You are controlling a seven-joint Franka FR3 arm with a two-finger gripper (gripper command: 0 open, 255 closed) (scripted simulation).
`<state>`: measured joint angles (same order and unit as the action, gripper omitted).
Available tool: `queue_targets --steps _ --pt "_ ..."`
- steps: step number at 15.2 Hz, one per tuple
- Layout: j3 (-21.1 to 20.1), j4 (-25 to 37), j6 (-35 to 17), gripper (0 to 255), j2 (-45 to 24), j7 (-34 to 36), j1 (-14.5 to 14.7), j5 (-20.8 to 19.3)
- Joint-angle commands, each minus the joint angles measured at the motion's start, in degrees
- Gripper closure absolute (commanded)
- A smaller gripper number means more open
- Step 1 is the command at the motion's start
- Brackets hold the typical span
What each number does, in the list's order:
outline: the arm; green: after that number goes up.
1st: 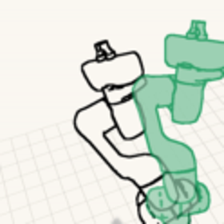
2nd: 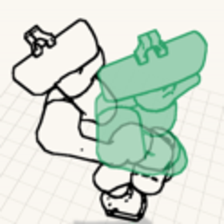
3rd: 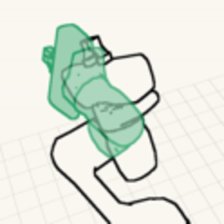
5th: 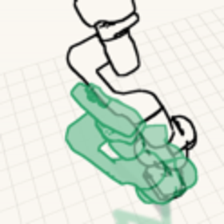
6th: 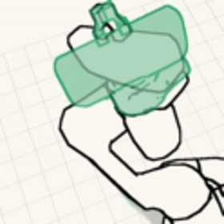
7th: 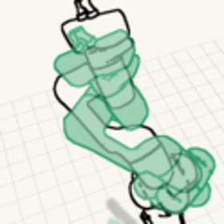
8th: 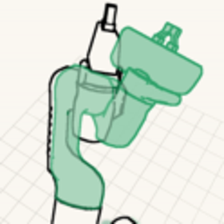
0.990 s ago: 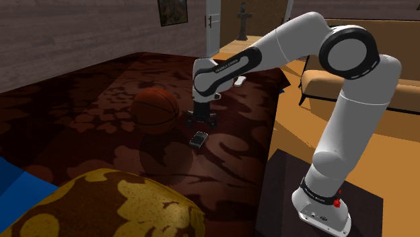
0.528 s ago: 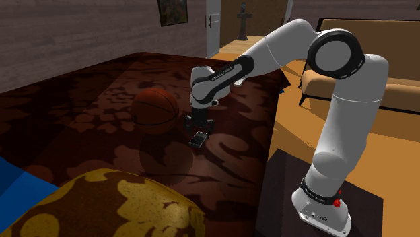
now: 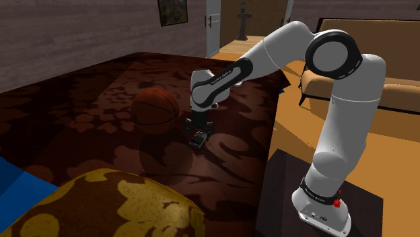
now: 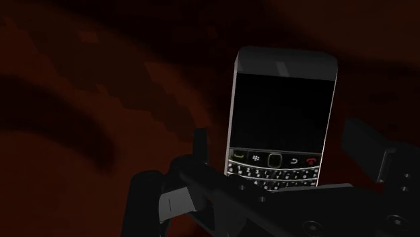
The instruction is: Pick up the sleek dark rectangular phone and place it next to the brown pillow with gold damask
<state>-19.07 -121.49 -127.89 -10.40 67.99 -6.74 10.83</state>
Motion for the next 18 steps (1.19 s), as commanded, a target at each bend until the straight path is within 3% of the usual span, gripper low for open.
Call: queue_targets --steps 1,2,11,18 --pt "0.00 0.00 0.00 0 0.00 0.00 0.00 0.00" --pt "0.00 0.00 0.00 255 0.00 0.00 0.00 0.00" --pt "0.00 -0.01 -0.01 255 0.00 0.00 0.00 0.00" --pt "-0.07 2.02 4.98 255 3.08 0.33 -0.31 0.52"
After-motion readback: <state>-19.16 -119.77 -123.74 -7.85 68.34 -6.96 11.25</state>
